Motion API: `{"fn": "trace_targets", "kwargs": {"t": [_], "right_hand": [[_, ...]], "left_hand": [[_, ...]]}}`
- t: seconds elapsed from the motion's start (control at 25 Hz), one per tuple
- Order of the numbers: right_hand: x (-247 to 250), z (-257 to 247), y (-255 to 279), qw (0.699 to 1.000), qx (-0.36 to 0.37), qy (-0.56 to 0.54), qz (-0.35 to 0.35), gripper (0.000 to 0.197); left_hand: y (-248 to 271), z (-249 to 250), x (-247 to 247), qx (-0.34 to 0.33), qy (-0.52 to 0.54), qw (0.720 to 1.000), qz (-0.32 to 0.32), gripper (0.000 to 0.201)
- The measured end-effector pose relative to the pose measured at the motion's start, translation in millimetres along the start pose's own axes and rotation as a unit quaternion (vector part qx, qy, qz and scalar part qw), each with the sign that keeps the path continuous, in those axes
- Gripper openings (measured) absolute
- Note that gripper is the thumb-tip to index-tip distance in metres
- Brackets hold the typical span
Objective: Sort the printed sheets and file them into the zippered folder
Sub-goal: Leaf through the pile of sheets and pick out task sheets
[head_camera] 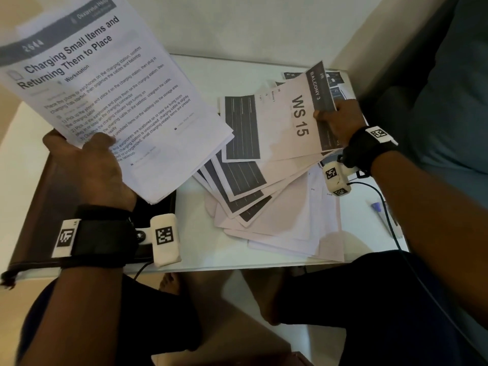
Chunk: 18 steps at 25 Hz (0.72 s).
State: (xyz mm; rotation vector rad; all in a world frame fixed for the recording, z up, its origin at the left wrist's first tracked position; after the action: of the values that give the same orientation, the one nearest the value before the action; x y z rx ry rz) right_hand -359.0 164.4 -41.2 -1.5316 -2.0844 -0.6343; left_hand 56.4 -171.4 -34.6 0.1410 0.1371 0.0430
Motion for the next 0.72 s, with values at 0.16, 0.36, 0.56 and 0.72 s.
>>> {"fn": "trace_targets", "kwargs": {"t": [0.16,0.36,0.56,0.72], "right_hand": [[-10,16,4,0.991,-0.09,-0.052,-0.088,0.038],[-38,3,23,0.977,0.002,0.113,-0.182,0.038],[-65,-2,37,0.936,0.103,0.284,-0.18,0.064],[-63,-12,34,0.943,0.085,0.294,-0.13,0.075]], "left_hand": [[17,9,-6,0.022,-0.014,1.0,0.003,0.057],[27,10,-10,0.026,-0.035,0.999,-0.008,0.063],[23,7,-10,0.016,-0.038,0.999,-0.01,0.069],[27,9,-12,0.015,-0.043,0.999,-0.016,0.065]]}}
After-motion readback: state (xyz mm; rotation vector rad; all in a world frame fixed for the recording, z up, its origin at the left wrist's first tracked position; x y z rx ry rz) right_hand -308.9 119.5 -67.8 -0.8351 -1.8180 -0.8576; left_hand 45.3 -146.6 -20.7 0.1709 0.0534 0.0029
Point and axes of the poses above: each hand's wrist, its own y-axis away from the middle knuckle, its own x-axis out of the back of the hand, z = x × y, the point moved 7 cm from there along -y, towards the middle knuckle, and after that the axes turned 8 degrees about z, right-handed, at the moved point
